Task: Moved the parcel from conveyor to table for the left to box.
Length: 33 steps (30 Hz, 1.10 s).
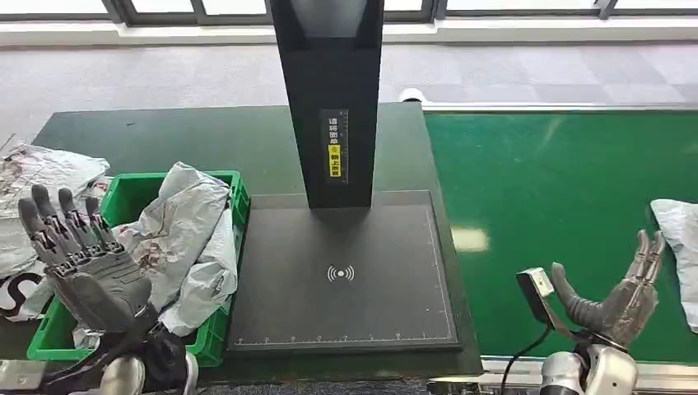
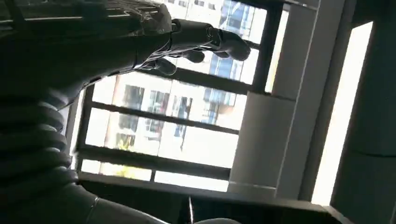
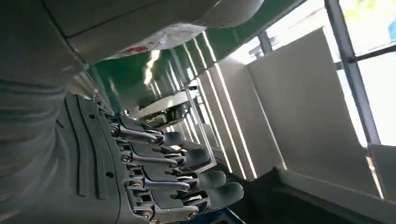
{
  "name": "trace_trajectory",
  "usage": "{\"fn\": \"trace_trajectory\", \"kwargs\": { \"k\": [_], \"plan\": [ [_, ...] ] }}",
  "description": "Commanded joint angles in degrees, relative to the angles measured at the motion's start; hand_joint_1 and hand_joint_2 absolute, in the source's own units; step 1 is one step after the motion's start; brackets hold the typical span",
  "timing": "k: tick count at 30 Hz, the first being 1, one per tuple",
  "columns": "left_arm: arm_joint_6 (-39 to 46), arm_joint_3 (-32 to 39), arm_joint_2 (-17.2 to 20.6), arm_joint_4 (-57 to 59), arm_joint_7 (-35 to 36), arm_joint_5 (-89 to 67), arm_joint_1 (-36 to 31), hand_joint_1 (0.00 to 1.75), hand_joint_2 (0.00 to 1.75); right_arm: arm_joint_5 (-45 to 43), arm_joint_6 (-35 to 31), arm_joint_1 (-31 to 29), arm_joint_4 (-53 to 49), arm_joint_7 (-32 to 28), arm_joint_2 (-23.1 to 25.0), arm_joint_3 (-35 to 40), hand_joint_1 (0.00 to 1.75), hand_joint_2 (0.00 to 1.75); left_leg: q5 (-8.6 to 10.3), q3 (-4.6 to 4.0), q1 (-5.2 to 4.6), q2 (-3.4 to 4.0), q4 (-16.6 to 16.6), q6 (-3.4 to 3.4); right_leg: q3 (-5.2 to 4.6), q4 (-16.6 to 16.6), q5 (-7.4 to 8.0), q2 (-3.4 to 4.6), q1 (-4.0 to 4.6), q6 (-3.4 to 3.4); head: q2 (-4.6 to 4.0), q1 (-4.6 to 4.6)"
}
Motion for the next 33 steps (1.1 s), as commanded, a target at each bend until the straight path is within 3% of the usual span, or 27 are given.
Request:
{"fn": "trace_trajectory", "kwargs": {
  "k": [1, 24, 29, 33],
  "plan": [
    [-9.0, -6.8, -1.4, 8.4, -2.3, 1.2, -0.5, 0.00, 1.75, 8.1, 0.0, -7.5, 15.7, 9.3, -7.2, -13.7, 0.00, 1.75, 0.05, 0.15, 0.03, -0.10, -0.2, 0.03, 0.22, -0.2, 0.04, -0.14, 0.04, 0.00, 0.00, 0.00],
    [-9.5, -7.1, -1.3, 8.8, -2.3, 1.1, -0.7, 0.00, 1.75, 9.5, 0.0, -7.3, 15.8, 10.8, -7.6, -13.6, 0.00, 1.75, 0.01, 0.04, -0.02, 0.00, -0.1, 0.02, 0.05, -0.1, 0.00, -0.02, 0.02, 0.01, 0.00, 0.00],
    [-10.9, -10.6, -0.4, 10.0, -2.3, 0.4, -0.2, 0.00, 1.75, 13.1, 0.0, -9.2, 28.2, 22.4, -15.8, -11.3, 0.00, 1.75, 0.02, 0.07, -0.02, -0.08, -0.1, 0.03, 0.08, -0.1, -0.01, -0.09, 0.01, 0.02, 0.00, 0.00],
    [-11.4, -12.4, 0.4, 10.3, -2.3, 0.2, 0.6, 0.00, 1.75, 12.1, 0.0, -11.3, 38.3, 26.1, -21.7, -12.4, 0.00, 1.75, 0.00, 0.10, -0.02, -0.01, -0.1, 0.07, 0.16, -0.2, 0.02, -0.04, 0.00, 0.06, 0.00, 0.02]
  ]
}}
